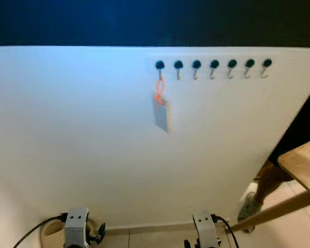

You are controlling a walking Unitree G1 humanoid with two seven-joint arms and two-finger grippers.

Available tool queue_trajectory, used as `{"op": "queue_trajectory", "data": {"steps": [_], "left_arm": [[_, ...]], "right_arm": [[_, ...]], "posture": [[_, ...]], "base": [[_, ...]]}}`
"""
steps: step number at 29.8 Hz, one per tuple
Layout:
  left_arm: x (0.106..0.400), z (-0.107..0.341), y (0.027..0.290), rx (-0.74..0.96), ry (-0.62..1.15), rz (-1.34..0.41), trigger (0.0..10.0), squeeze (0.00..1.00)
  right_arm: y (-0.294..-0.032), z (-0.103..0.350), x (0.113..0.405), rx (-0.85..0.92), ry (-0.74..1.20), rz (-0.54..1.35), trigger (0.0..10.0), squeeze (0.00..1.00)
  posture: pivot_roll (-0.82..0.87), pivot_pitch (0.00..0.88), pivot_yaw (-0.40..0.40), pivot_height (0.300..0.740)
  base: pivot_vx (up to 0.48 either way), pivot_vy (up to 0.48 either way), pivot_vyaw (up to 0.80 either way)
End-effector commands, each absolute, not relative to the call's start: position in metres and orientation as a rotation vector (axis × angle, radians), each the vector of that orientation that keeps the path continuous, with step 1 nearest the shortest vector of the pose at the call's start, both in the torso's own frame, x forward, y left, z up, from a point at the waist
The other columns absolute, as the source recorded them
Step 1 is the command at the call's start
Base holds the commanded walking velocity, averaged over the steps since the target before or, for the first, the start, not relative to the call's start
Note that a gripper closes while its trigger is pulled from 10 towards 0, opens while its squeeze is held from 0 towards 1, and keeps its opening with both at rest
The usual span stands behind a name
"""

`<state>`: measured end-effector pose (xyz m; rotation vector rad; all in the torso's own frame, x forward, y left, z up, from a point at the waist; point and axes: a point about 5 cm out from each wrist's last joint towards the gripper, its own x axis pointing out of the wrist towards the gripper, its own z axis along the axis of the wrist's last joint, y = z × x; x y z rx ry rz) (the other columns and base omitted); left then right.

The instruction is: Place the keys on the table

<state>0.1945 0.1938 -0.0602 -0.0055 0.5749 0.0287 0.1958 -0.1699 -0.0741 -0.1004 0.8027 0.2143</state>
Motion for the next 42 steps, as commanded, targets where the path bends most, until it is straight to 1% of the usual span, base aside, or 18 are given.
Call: {"op": "queue_trajectory", "data": {"steps": [1, 8, 13, 31, 42], "left_arm": [[0.1912, -0.0619, 0.1975, 0.009, 0.59, 0.036, 10.0, 0.0], [0.1924, -0.0612, 0.1973, 0.01, 0.586, 0.039, 10.0, 0.0], [0.1916, -0.0614, 0.1985, 0.013, 0.587, 0.038, 10.0, 0.0], [0.1945, -0.0589, 0.1978, 0.016, 0.564, 0.031, 10.0, 0.0], [0.1956, -0.0587, 0.1968, 0.021, 0.564, 0.029, 10.0, 0.0]], "right_arm": [[-0.1696, -0.0765, 0.1924, -0.104, 0.825, 0.216, 10.0, 0.0], [-0.1695, -0.0772, 0.1915, -0.111, 0.832, 0.22, 10.0, 0.0], [-0.1688, -0.0776, 0.1905, -0.056, 0.828, 0.183, 10.0, 0.0], [-0.1709, -0.0771, 0.1911, -0.061, 0.825, 0.188, 10.0, 0.0], [-0.1703, -0.0779, 0.1895, -0.061, 0.83, 0.189, 10.0, 0.0]], "posture": [[0.05, 0.039, -0.018, 0.74], [0.05, 0.042, -0.02, 0.74], [0.05, 0.048, -0.019, 0.74], [0.05, 0.043, -0.022, 0.74], [0.06, 0.041, -0.022, 0.74]], "base": [[0.0, 0.0, 0.8], [0.0, 0.0, 0.8], [0.0, 0.0, 0.0], [0.0, 0.0, 0.0], [0.0, -0.471, 0.0]]}}
